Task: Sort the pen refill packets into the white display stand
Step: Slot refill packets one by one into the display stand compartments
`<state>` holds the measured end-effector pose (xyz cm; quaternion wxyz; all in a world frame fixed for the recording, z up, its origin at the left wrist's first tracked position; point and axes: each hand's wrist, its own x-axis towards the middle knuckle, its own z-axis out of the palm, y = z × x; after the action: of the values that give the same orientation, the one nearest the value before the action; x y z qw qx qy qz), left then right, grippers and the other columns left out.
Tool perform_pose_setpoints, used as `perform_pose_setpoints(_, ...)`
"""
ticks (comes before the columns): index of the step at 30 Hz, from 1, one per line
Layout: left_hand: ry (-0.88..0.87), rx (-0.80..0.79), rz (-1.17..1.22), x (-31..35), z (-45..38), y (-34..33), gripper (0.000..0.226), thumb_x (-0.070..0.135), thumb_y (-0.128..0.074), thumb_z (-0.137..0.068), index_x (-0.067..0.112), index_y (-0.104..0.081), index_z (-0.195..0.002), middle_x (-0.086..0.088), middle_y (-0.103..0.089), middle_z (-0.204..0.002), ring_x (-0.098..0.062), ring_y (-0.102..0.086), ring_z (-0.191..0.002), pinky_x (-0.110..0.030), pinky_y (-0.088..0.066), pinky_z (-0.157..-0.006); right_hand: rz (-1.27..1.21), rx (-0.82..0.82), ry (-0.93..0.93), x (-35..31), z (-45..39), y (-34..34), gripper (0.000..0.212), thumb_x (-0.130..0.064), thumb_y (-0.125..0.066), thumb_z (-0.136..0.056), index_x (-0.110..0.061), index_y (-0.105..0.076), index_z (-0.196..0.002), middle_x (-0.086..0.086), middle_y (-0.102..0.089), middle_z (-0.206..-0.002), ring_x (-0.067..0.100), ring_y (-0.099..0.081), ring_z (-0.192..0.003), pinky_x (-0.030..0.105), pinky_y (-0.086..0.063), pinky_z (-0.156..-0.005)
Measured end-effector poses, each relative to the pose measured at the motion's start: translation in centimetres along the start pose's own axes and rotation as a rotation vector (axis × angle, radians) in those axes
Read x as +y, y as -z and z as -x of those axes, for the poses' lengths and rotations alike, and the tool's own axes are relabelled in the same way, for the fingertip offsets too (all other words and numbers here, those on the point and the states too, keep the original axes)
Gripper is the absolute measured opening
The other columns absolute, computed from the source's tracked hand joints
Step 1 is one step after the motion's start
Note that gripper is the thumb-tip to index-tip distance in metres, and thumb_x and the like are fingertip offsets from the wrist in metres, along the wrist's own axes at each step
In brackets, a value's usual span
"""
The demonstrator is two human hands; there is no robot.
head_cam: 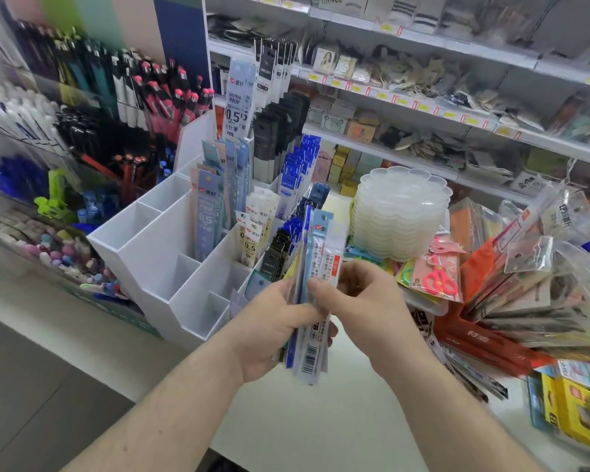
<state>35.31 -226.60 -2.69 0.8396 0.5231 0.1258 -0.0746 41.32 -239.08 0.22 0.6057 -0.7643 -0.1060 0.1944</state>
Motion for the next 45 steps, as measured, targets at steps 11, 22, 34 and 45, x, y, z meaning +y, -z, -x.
perform_pose_setpoints(11, 0.020, 0.154, 0.069, 0.8, 0.2, 0.9, 0.030, -0.002, -0.058, -0.093, 0.011, -0.059, -0.120, -0.009, -0.077, -0.101, -0.024, -0.074, -0.085, -0.040, -0.062, -0.070, -0.313, 0.167, -0.027, -0.5, -1.2, 0.6, 0.014, -0.015, -0.050, -0.103, -0.014, -0.058, -0.092, 0.003, -0.060, -0.061, 0.023, -0.062, -0.059, 0.040, -0.052, -0.062)
perform_pose_setpoints(22, -0.034, 0.222, 0.000, 0.2, -0.4, 1.7, 0.016, 0.010, -0.059, -0.096, 0.013, -0.048, -0.086, 0.001, -0.040, -0.062, -0.010, -0.034, -0.046, -0.021, -0.034, -0.044, -0.812, 0.240, -0.321, -1.8, -3.3, 1.3, 0.027, -0.035, -0.049, -0.102, -0.013, -0.051, -0.085, 0.000, -0.046, -0.059, 0.013, -0.047, -0.044, 0.019, -0.039, -0.041)
perform_pose_setpoints(34, -0.121, 0.163, -0.071, 1.1, -0.1, 0.0, 0.043, 0.017, -0.082, -0.065, 0.010, -0.051, -0.093, -0.009, -0.070, -0.085, -0.021, -0.069, -0.070, -0.023, -0.041, -0.049, -1.237, 0.375, -0.410, -3.0, -5.1, 1.0, 0.033, -0.025, -0.038, -0.106, -0.012, -0.042, -0.076, 0.004, -0.048, -0.043, 0.016, -0.050, -0.031, 0.017, -0.046, -0.041)
perform_pose_setpoints(45, -0.119, 0.331, -0.012, 1.5, -0.5, -0.6, 0.030, -0.004, -0.070, -0.084, 0.013, -0.047, -0.092, 0.003, -0.065, -0.063, -0.015, -0.067, -0.058, -0.022, -0.039, -0.048, -0.900, 0.226, -0.236, -2.7, -3.8, 0.1, 0.023, -0.021, -0.047, -0.103, -0.010, -0.055, -0.084, 0.005, -0.057, -0.063, 0.023, -0.061, -0.058, 0.033, -0.054, -0.065)
